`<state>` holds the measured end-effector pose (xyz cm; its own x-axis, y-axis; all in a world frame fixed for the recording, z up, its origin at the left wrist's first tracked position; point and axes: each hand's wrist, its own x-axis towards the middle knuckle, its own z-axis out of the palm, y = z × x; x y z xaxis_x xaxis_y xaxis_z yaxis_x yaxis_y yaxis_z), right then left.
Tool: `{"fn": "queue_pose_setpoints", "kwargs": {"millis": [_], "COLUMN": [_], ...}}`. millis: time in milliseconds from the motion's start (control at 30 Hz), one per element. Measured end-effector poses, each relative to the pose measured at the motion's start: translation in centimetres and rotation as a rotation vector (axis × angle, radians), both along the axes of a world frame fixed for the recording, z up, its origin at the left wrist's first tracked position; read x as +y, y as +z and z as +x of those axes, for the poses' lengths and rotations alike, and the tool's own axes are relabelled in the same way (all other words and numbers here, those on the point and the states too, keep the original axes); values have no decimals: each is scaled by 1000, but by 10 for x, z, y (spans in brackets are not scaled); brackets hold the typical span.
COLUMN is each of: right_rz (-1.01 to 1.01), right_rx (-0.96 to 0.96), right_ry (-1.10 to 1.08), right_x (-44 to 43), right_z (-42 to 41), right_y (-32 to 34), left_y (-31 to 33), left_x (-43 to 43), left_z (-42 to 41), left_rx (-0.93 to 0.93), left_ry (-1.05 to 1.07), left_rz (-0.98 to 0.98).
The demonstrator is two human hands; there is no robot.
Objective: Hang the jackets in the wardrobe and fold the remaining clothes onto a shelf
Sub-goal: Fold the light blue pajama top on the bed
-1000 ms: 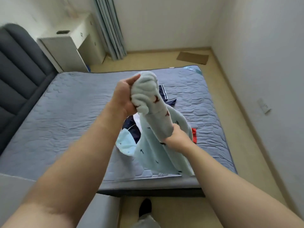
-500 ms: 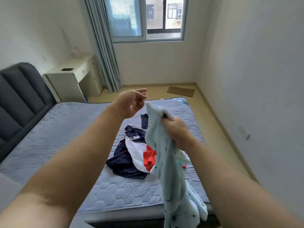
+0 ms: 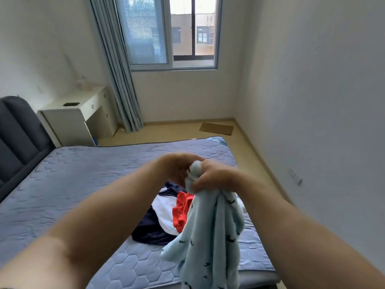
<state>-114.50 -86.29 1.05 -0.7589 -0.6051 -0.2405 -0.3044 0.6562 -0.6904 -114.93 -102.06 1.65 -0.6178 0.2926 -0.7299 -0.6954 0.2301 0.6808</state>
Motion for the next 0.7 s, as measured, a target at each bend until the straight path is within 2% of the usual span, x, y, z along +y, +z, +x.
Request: {"fn": "queue_pose_setpoints", "kwargs": {"millis": [67,167,233,300,333,400,467,567,600,700], "right_rz": [67,32,-123,-386,-500,-639,-592,-362,-310,-296], "right_rx": [-15,-106,-295,-568,-674,-805,-738,-428,-388,-455], "right_ry": [37,-17,-127,-205,-245,-401,-548,-752,-820,-965], "right_x": [5,17,27,37,42,50,53,53,53,55], "right_z": [4,11,16,16,15,13,9,4,2,5], "right_y": [-5,-21,-33,-39,-41,-45,-57,-84,-93,-111], "left_y": [-7,-8,3,20,29,51,71,98,107,130], "left_x": [9,19,22,22,24,28,34,44,46,47], "left_z": [1,-1,-6,-12,-13,-13,-10,-5,-3,5], "left_rx": [27,138,212,278,295,403,623,963,1063,1330], "left_ry": [-24,226,412,556,587,516,452,543,562,568], "left_rz": [-188,-251,-212,-156,-102,-68,-151,-235,-253,-317]}}
